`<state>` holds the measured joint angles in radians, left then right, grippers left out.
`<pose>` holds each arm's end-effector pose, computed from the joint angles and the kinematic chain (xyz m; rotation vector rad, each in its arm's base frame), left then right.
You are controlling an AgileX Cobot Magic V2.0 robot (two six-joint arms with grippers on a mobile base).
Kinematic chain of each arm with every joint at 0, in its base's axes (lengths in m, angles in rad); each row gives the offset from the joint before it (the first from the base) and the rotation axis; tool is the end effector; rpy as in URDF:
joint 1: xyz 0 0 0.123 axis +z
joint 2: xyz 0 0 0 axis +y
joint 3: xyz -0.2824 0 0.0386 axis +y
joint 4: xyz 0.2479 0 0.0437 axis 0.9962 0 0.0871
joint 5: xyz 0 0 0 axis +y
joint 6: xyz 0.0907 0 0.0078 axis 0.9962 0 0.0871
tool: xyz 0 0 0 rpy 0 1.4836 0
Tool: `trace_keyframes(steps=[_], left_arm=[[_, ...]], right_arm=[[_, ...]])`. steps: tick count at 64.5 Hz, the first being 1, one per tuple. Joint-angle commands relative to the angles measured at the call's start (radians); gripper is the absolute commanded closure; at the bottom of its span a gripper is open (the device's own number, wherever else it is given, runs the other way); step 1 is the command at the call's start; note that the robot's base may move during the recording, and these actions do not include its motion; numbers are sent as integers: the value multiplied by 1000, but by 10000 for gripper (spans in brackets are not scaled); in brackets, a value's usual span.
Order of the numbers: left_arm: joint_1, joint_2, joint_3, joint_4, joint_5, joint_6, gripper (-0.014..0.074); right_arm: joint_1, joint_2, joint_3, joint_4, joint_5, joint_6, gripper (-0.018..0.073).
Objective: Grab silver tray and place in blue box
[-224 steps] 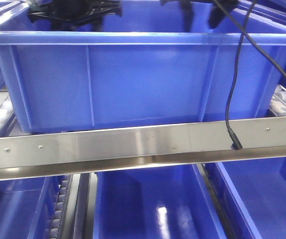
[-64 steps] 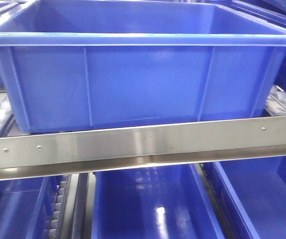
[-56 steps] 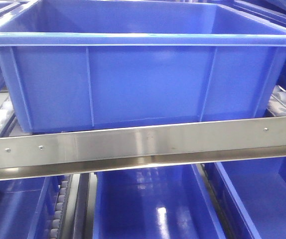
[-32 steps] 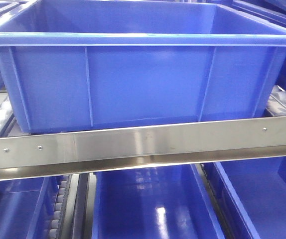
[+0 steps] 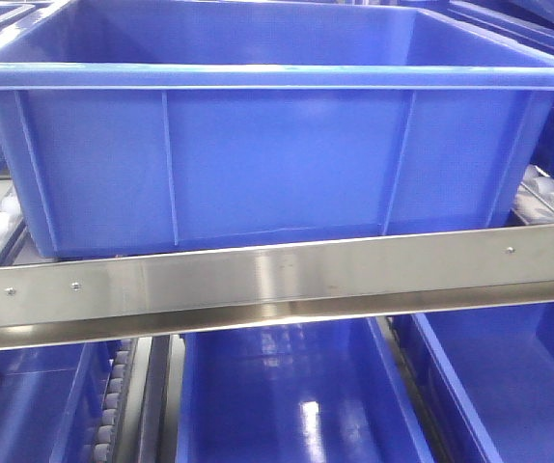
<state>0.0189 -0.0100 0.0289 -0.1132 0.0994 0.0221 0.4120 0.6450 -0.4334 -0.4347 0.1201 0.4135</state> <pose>0.0569 0.0000 0.1949 -0.0789 1.5997 -0.0646 0.1279 0.0508 0.2931 -0.3512 1.7757 0.2348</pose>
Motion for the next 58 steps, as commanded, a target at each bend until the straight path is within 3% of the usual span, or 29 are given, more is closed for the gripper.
trace_keyframes(steps=[1, 7, 15, 21, 30, 40, 58], left_arm=[[0, -18, -2, -8, -93, 2, 701], [0, -18, -2, -8, -93, 2, 701], [0, -18, -2, -8, -93, 2, 701], [0, -18, -2, -8, -93, 2, 701], [0, -18, -2, -8, -93, 2, 701], [0, -18, -2, -8, -93, 2, 701], [0, -18, -2, -8, -93, 2, 701]], right_arm=[[-4, -38, -7, -24, -84, -14, 503], [-44, -143, 54, -19, -25, -14, 503], [-186, -307, 181, 35, -5, -17, 503], [-303, -429, 303, 104, -65, -51, 503], [-396, -555, 430, 190, -192, -91, 503], [-438, -677, 467, 216, -191, -106, 503], [-441, -676, 467, 216, -188, -121, 503]])
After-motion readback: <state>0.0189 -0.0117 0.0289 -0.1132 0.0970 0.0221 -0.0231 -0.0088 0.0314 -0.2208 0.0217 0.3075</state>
